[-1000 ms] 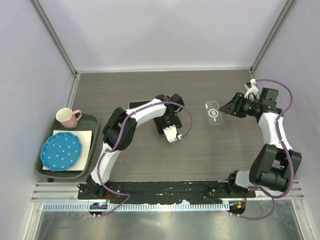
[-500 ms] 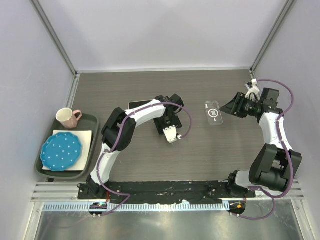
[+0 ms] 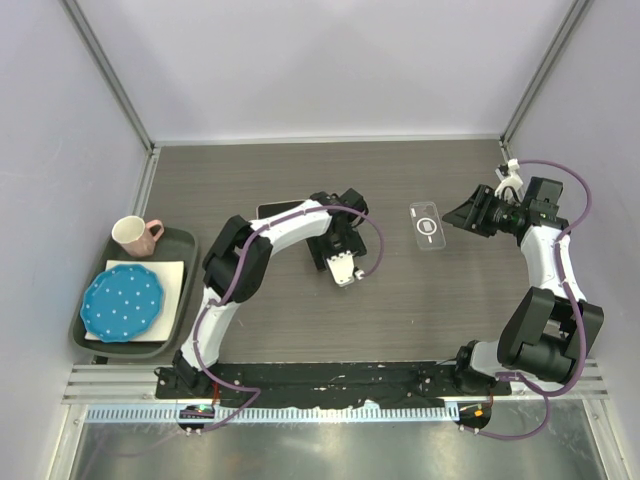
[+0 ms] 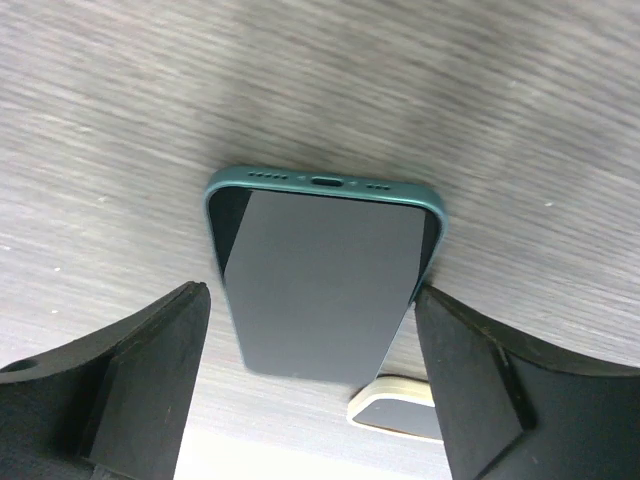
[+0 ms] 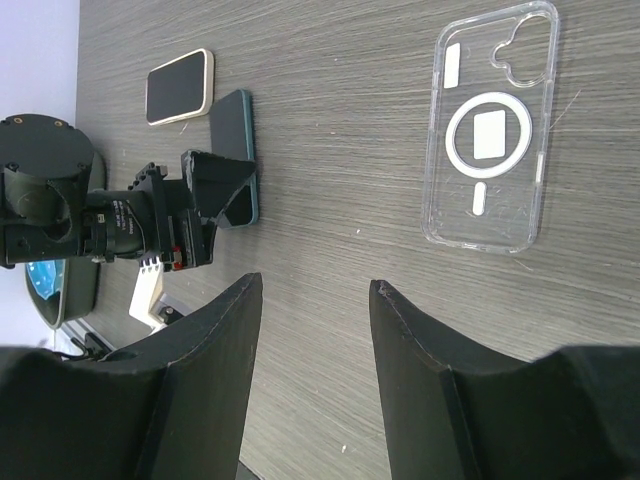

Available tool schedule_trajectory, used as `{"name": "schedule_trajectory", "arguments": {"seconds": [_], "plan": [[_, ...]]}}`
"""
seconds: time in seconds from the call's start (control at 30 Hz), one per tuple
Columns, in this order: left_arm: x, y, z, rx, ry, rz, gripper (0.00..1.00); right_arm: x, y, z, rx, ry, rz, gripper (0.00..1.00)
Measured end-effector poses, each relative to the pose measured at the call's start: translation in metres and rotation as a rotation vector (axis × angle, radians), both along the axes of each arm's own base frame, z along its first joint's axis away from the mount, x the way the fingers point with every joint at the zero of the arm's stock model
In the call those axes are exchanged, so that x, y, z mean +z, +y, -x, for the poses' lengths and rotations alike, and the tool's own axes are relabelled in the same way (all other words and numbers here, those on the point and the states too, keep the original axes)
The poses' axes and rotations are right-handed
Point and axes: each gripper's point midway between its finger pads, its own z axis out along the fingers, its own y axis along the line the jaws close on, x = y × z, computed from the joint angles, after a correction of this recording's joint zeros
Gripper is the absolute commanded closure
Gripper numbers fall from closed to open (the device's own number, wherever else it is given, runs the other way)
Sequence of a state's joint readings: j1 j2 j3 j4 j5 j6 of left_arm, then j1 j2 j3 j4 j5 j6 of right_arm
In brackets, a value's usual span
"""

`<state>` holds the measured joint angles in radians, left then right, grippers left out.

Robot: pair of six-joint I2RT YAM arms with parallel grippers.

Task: Take the phone out of the phone case
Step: Place the phone at the center of the board.

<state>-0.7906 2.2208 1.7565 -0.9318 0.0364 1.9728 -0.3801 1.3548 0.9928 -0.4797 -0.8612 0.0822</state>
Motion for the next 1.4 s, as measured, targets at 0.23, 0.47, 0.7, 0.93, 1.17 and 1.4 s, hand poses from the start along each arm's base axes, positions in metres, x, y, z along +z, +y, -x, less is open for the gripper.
{"name": "schedule_trajectory", "arguments": {"seconds": [0.23,0.47,0.7,0.93,1.17,1.4], "plan": [[0.003,-0.009,-0.001,-0.015,-0.02,0.021,0.0,0.0,0.001,0.0,0.004,-0.001,-0.004,0.48],[0.005,-0.011,-0.003,-0.013,-0.041,0.047,0.0,0.001,0.001,0.001,0.005,-0.003,-0.008,0.48],[0.028,-0.006,-0.004,-0.01,-0.179,0.158,0.0,0.0,-0.002,0.001,-0.004,0.002,-0.013,0.48],[0.062,0.043,-0.021,0.083,-0.322,0.154,0.0,-0.005,-0.004,0.003,-0.018,0.012,-0.022,0.48],[0.07,0.029,-0.063,0.124,-0.401,0.168,0.0,-0.005,-0.006,0.002,-0.026,0.011,-0.021,0.48],[0.128,0.0,-0.073,0.446,-0.353,0.352,0.0,-0.005,-0.01,0.002,-0.036,0.01,-0.019,0.48]]}}
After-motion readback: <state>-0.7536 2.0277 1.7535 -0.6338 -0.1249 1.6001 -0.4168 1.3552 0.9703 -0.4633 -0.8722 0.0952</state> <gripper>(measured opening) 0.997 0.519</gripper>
